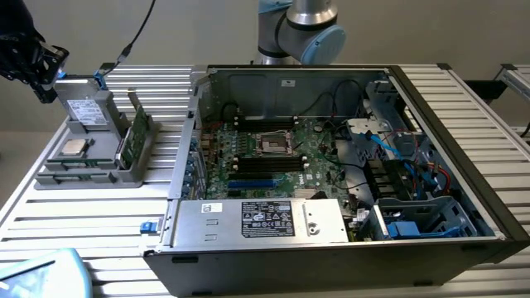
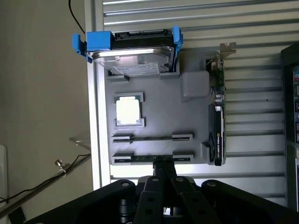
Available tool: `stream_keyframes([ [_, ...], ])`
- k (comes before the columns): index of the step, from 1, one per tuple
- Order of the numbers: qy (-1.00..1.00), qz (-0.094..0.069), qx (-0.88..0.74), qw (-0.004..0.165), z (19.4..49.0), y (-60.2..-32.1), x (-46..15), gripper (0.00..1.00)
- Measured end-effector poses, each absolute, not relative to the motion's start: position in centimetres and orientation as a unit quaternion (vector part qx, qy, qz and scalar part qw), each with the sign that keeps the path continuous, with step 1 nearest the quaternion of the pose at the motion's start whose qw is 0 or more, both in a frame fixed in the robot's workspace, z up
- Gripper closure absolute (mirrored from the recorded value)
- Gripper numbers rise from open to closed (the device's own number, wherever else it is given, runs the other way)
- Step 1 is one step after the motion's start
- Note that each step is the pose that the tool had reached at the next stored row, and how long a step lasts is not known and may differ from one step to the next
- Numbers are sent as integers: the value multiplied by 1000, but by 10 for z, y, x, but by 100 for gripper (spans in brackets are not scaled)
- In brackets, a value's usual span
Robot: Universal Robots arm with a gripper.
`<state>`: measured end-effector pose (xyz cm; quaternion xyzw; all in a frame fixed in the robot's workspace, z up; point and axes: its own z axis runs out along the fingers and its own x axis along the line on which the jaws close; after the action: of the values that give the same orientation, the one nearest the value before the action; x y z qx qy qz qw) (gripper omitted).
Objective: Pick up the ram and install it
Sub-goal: 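Pick up the ram and move it above insertion slot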
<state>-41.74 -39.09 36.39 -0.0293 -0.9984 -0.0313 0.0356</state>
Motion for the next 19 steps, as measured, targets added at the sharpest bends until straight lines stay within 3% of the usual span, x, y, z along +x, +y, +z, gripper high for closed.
stream_keyframes([
  [19, -993, -26, 108, 40, 359, -391, -417, 89],
])
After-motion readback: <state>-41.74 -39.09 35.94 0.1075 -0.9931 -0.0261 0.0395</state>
